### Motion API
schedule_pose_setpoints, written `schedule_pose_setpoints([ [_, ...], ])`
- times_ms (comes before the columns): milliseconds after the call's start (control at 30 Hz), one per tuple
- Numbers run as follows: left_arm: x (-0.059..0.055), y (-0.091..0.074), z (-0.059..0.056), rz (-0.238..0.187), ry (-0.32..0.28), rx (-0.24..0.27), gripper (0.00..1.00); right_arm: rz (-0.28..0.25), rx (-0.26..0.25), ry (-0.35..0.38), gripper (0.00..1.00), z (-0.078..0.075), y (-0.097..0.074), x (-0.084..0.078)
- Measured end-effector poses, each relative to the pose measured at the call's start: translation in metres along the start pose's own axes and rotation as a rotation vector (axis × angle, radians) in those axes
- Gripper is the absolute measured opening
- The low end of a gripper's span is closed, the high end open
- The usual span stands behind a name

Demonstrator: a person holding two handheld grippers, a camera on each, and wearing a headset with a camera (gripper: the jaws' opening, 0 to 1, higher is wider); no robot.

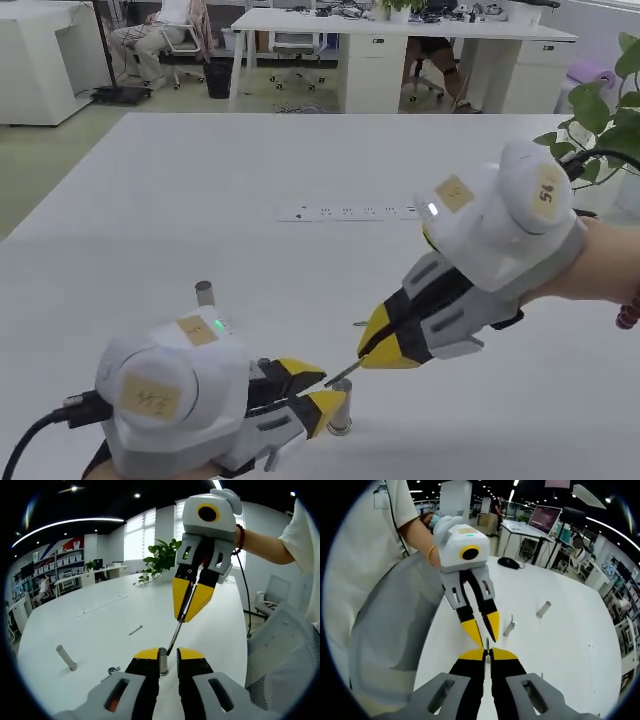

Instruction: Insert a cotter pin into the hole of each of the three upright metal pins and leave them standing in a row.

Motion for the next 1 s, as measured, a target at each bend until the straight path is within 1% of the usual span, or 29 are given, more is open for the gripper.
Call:
schedule_pose_setpoints([
  [67,0.0,-0.001,-0.002,-0.003,0.01,-0.011,0.09,-0.007,0.012,-0.002,0.04,0.002,0.0,0.001],
  [167,0.001,-0.002,-0.004,-0.008,0.014,-0.026,0.04,-0.014,0.026,0.001,0.04,0.004,0.001,0.001],
  [300,0.001,-0.003,-0.005,-0.008,0.028,-0.038,0.03,-0.022,0.043,0.003,0.04,0.005,0.001,0.001],
  [500,-0.001,-0.004,-0.008,0.005,0.045,-0.062,0.02,-0.023,0.063,0.008,0.04,0.007,0.002,-0.001],
  [633,-0.003,-0.005,-0.011,0.015,0.061,-0.079,0.01,-0.014,0.074,0.004,0.04,0.008,0.004,-0.003],
  [733,-0.003,-0.005,-0.013,0.023,0.088,-0.094,0.0,0.0,0.072,-0.009,0.05,0.008,0.006,-0.006],
  [867,-0.003,-0.006,-0.016,0.023,0.109,-0.111,0.0,0.027,0.076,-0.033,0.05,0.008,0.008,-0.01],
  [933,-0.002,-0.008,-0.018,0.019,0.113,-0.128,0.0,0.047,0.071,-0.05,0.05,0.008,0.009,-0.013],
  [1000,-0.001,-0.009,-0.019,0.021,0.122,-0.137,0.0,0.054,0.078,-0.05,0.05,0.009,0.01,-0.015],
])
Point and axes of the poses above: the centre of the closed fingertips' face, and the gripper's own axes: y roughly forward along the fingers, z roughly to its left, x roughly out of its top, the point moved 4 cm from there along -y, roughly backward along the fingers, and after that the axes turned 5 degrees about y, right-handed, at the moved point
